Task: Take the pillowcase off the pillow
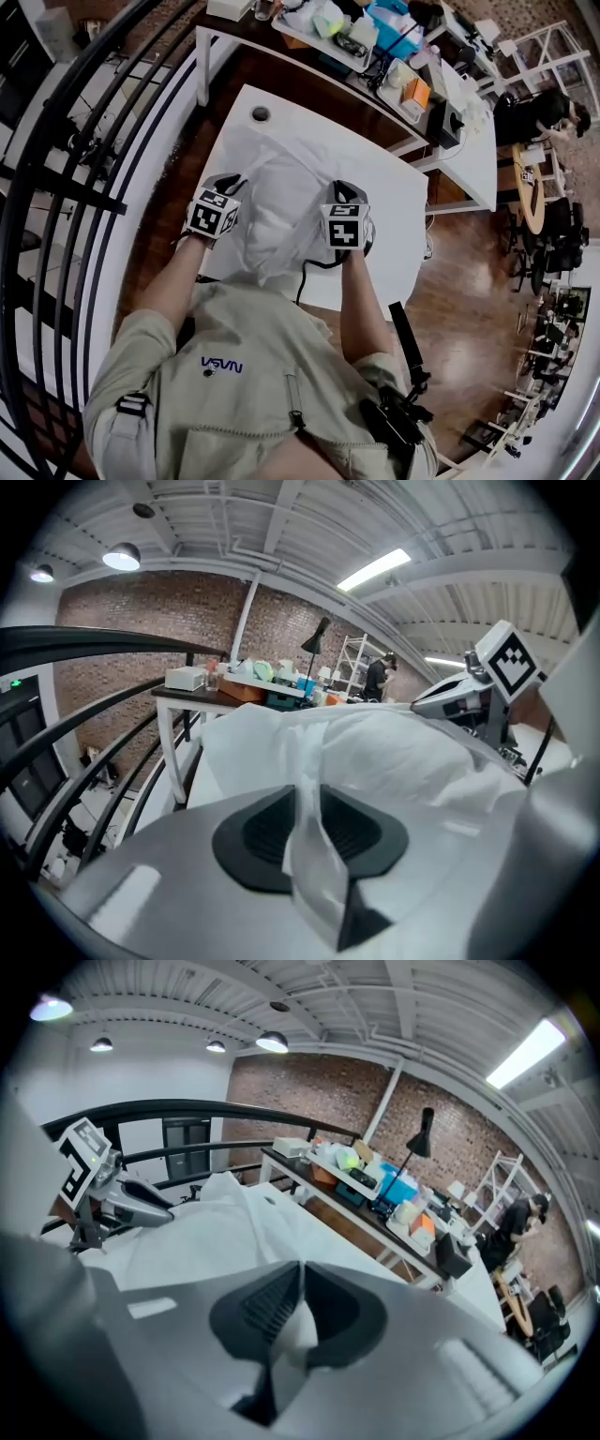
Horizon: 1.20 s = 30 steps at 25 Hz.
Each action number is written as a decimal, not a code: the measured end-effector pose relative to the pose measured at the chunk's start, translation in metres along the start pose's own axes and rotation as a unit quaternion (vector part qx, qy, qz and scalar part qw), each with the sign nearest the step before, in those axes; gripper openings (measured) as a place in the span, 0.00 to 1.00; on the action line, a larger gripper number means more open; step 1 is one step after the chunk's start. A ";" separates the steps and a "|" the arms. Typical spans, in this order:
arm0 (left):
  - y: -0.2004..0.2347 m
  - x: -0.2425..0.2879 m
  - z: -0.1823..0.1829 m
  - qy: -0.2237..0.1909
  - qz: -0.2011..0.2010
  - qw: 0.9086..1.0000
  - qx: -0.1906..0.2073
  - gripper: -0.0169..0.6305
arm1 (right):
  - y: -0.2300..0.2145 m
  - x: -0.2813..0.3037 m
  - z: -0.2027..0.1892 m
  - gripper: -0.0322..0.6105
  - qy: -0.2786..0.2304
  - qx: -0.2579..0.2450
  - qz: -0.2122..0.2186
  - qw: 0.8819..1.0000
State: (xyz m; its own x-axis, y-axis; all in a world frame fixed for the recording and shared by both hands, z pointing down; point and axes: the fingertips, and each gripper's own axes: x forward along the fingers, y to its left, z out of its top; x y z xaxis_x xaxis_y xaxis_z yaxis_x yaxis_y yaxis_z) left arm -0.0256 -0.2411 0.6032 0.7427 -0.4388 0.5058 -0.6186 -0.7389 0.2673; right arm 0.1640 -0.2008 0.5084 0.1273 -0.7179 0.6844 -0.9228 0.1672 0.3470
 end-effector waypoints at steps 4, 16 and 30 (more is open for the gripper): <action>-0.012 -0.006 0.025 -0.039 -0.028 0.999 0.009 0.29 | 0.010 -0.001 0.015 0.21 -0.013 -0.009 0.020 1.000; 0.001 0.025 0.073 -0.042 -0.050 0.997 0.040 0.33 | 0.091 -0.018 0.117 0.28 -0.099 -0.088 0.133 0.982; 0.020 0.053 0.062 0.000 -0.036 0.998 0.043 0.05 | 0.021 0.072 0.078 0.06 0.051 -0.112 0.013 0.992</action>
State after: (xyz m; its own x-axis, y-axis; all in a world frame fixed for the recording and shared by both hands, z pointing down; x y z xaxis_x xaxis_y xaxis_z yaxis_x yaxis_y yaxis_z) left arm 0.0177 -0.3106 0.5843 0.7841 -0.3830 0.4883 -0.5396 -0.8094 0.2317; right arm 0.1251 -0.3020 0.5148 0.1518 -0.6418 0.7517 -0.8238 0.3381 0.4550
